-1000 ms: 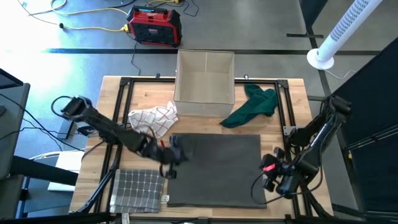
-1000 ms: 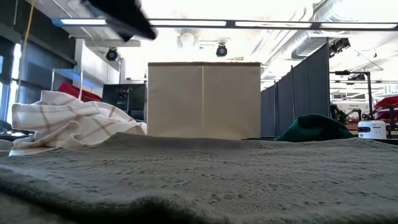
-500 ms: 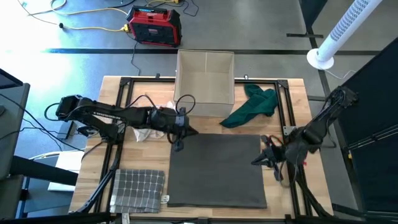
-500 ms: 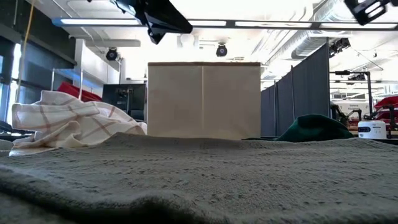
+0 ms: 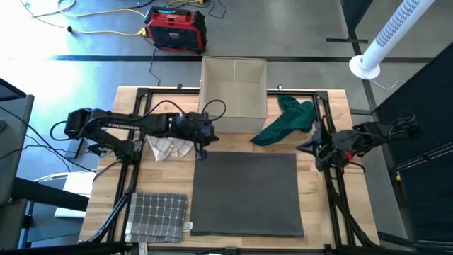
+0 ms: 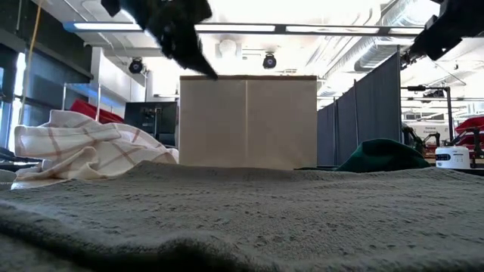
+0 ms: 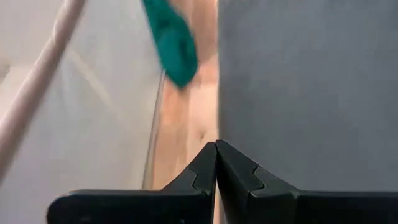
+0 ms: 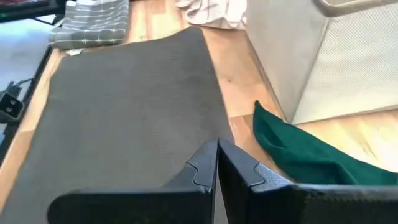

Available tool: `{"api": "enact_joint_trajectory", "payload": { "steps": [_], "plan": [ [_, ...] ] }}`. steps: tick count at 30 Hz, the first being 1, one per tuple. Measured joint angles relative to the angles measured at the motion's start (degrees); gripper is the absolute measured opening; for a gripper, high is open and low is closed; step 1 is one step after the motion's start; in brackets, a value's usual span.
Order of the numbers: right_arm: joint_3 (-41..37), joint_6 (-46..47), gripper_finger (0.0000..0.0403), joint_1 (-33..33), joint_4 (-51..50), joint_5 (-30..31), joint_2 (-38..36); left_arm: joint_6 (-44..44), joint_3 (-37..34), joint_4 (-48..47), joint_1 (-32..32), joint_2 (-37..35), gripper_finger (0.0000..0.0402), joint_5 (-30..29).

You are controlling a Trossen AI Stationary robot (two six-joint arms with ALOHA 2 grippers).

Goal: Fold towel
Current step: Fold the dark grey towel

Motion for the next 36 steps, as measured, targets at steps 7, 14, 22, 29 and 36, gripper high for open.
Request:
{"api": "enact_joint_trajectory", "payload": {
  "steps": [7,14,22,29,36],
  "plan": [
    [-0.04,-2.2,0.0008,-8.55,0.69,-6.58,9.83,-1.23,-1.89,-0.23,3.23,0.41,0.0032,1.63],
    [-0.07,-3.22,0.0068,-20.01,-6.18,-14.76,24.51,-4.41,-1.99,-0.69,4.46,2.34,0.0087,4.58],
    [1.58,-8.98,0.0154,-25.32,-10.73,-23.77,32.81,-5.69,-1.99,-1.69,1.8,2.94,0.0143,4.54],
    [3.19,-12.32,0.0212,-26.01,-12.81,-23.63,39.55,-7.45,-1.99,-1.88,-1.41,2.93,0.0158,4.56],
    [3.19,-12.48,0.022,-26.0,-12.71,-24.2,49.09,-6.89,-1.97,-3.31,-4.84,2.94,0.0159,4.55]
  ]
}}
